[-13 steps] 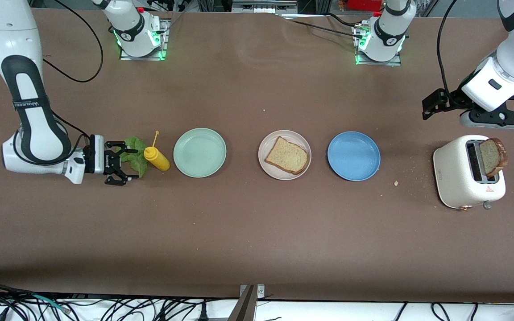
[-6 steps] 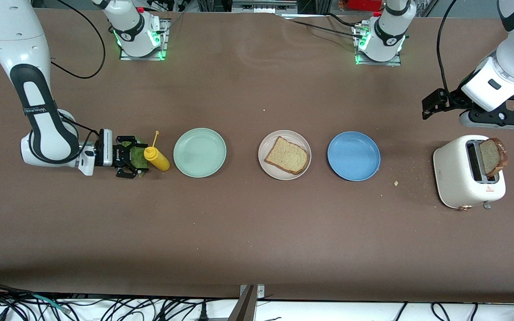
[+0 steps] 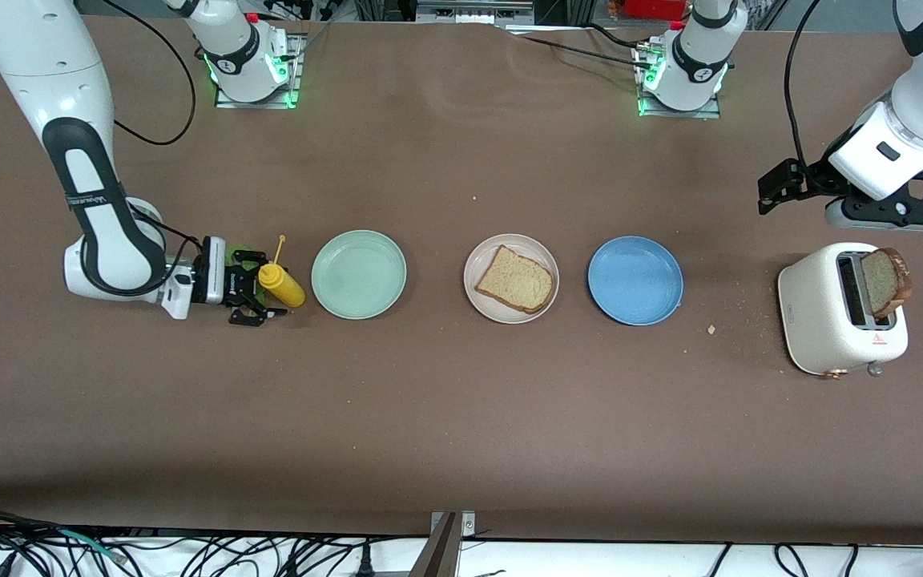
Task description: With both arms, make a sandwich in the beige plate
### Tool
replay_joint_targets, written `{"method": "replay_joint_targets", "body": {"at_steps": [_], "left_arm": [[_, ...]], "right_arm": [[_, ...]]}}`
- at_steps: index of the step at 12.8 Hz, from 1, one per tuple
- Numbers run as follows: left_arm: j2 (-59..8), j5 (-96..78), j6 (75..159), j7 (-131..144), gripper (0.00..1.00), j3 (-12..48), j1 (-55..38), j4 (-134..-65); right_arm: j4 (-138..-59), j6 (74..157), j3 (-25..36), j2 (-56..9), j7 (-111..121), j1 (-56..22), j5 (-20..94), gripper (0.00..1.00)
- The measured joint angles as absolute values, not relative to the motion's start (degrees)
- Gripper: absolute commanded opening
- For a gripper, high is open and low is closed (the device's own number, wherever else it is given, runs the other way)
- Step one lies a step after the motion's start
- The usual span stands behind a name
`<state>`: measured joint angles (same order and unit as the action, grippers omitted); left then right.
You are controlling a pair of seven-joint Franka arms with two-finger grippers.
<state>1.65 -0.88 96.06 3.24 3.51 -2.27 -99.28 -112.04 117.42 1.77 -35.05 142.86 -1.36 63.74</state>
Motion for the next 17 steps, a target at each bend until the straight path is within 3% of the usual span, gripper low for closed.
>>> {"method": "replay_joint_targets", "body": {"at_steps": [4, 6, 10, 14, 17], "left_arm": [[1.6, -0.9, 96.0, 3.2, 1.0, 3.5, -2.3, -99.3], [1.6, -0.9, 96.0, 3.3, 1.0, 3.5, -2.3, -99.3], [1.6, -0.9, 96.0, 3.3, 1.0, 3.5, -2.2, -99.2], [1.6, -0.9, 96.0, 3.3, 1.0, 3.4, -2.2, -99.2], [1.6, -0.9, 96.0, 3.3, 1.0, 3.4, -2.2, -99.2]], "right_arm": [[-112.6, 127.1, 1.6, -33.1, 140.4, -3.5, 62.5, 0.0], [-114.6, 131.4, 1.5, -28.9, 130.2, -5.5, 53.6, 0.0], [-116.1, 132.2, 1.9, -20.9, 102.9, -12.7, 33.8, 0.0], [-115.3, 132.9, 6.9, -19.6, 71.0, -28.5, 16.2, 0.0], [-115.1, 133.0, 11.1, -21.5, 55.2, -40.8, 12.9, 0.0]]}}
